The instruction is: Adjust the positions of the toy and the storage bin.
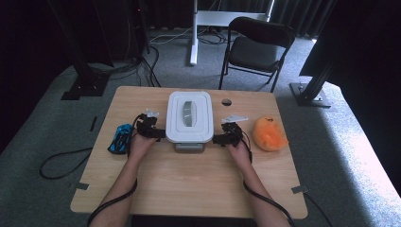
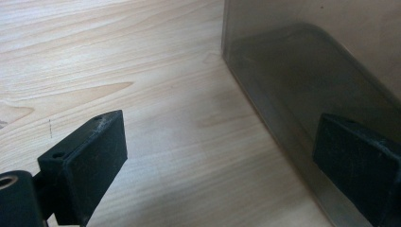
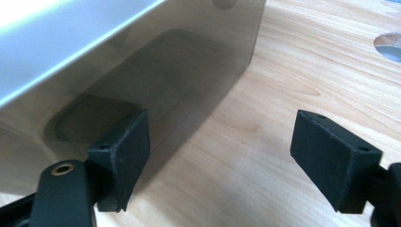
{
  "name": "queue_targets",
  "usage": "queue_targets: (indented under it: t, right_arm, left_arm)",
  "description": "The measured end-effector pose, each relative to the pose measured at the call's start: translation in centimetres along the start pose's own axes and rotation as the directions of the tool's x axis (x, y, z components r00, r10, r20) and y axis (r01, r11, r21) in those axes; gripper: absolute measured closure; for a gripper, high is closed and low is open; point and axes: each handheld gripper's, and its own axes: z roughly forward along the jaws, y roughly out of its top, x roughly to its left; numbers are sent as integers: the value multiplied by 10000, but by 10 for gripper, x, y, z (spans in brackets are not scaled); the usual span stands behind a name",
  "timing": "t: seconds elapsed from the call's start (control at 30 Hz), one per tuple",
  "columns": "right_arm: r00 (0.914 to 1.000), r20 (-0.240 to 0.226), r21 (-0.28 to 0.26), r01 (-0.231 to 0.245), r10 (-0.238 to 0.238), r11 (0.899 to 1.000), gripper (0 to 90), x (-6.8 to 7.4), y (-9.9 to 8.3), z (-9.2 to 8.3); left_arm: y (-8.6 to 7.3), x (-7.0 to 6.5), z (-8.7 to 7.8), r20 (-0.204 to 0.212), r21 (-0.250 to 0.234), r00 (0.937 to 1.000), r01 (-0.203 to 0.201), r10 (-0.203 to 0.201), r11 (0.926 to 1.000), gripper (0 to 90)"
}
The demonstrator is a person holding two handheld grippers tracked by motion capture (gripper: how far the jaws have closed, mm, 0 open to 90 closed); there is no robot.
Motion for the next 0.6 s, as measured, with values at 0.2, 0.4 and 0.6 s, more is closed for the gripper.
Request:
queue_targets:
  t: [0.2,0.4,0.6]
  right_arm:
    - [9997,-167,-95,192,-193,9998,204,5,-9,-11]
    - [9976,-554,-26,420,-420,9991,204,7,-17,-22]
    - [9935,-879,57,733,-725,9973,205,15,-23,-30]
  left_arm:
    - [-7,-6,-6,100,-53,9999,0,1,10000,44]
    - [-18,-20,-19,12,-35,9994,-353,353,9994,45]
    - [-27,-25,-28,30,-42,9991,-424,425,9991,46]
